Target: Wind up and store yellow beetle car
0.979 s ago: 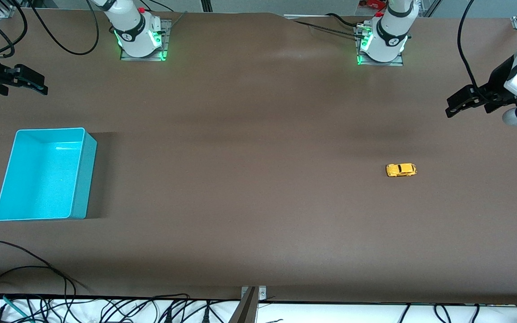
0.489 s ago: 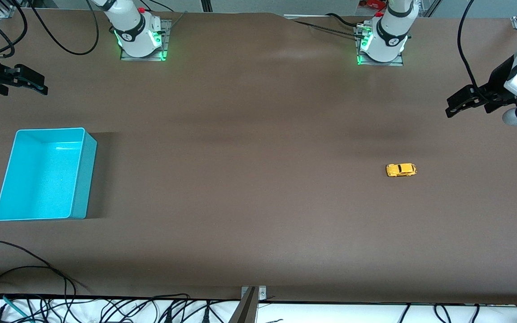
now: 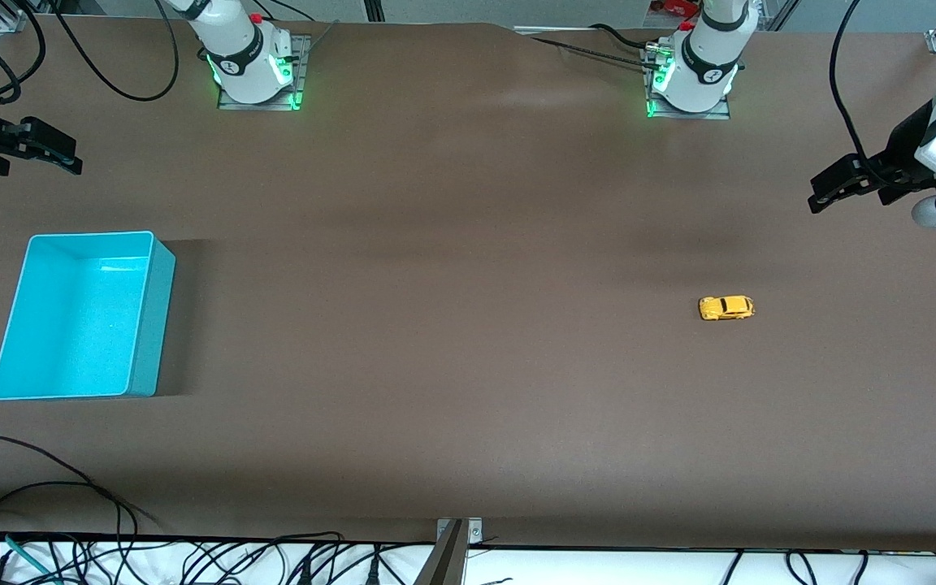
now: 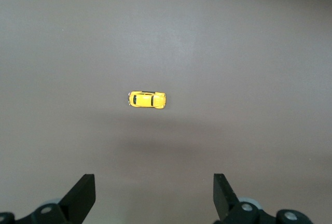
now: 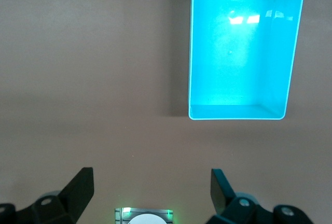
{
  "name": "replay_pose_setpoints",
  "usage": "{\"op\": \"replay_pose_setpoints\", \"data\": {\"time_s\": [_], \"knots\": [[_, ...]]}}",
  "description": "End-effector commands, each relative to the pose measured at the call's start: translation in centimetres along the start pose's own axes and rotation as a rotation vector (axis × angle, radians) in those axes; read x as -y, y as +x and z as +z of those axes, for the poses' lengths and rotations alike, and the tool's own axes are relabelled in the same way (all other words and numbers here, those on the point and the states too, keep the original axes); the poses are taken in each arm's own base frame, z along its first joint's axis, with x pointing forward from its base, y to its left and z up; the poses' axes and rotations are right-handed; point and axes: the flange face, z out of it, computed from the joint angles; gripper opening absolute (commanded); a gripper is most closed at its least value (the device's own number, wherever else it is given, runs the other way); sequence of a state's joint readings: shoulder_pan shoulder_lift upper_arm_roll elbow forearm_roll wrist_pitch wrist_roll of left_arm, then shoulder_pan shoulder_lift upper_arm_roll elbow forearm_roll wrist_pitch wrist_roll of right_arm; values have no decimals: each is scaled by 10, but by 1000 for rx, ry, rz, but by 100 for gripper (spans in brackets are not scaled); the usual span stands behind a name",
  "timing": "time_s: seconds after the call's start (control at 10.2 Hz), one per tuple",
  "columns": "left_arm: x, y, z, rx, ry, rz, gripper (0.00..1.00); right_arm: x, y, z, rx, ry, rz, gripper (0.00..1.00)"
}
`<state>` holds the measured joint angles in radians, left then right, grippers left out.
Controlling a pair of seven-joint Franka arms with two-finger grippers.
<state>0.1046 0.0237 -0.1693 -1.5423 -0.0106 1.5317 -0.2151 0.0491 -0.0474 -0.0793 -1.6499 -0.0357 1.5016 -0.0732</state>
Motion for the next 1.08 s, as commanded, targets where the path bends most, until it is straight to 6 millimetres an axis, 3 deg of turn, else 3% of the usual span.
{"op": "replay_pose_setpoints", "data": {"time_s": [0.0, 0.39, 0.98], "knots": [[4, 0, -1, 3, -4, -12, 100, 2, 1, -6, 4, -12, 11, 100], [5, 2, 2, 9, -2, -14, 100, 16, -5, -16, -6, -18, -17, 100], [-2, -1, -2, 5, -4, 0, 100, 10, -16, -19, 28, -13, -7, 100]]}}
